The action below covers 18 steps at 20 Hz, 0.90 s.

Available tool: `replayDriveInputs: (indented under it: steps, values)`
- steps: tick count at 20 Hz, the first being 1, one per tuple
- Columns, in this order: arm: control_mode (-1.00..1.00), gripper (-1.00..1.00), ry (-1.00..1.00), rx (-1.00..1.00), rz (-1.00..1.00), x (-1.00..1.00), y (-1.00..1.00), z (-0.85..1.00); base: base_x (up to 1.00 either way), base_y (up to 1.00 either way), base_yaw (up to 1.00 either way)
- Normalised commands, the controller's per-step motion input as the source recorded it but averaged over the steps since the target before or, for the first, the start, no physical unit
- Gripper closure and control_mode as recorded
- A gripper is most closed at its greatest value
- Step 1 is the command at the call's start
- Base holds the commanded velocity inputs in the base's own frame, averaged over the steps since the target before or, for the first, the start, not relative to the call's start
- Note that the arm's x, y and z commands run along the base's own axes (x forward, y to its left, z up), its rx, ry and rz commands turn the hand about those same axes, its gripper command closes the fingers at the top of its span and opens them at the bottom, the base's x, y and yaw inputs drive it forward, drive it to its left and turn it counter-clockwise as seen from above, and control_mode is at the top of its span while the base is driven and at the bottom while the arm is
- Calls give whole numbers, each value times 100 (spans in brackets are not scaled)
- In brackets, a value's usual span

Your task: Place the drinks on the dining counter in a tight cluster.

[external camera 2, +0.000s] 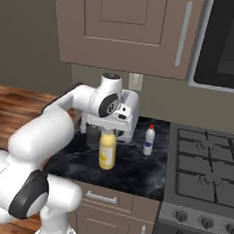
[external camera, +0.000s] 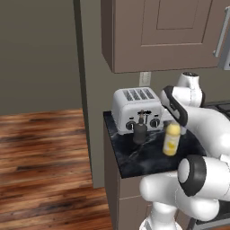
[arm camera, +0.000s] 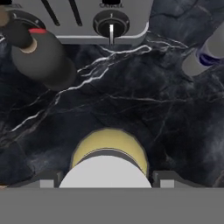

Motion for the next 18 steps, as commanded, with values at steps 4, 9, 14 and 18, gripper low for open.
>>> replayDriveInputs:
  steps: [4,9,14,18]
  values:
    - [-100,100,-11,0,-1,-35,0,26,0,0,0]
    - [-100,100,-6,0,0,-25,0,11,0,0,0]
    - [-100,100,0,0,0,-1,0,0,0,0,0]
    - [-100,100,0,0,0,0,0,0,0,0,0]
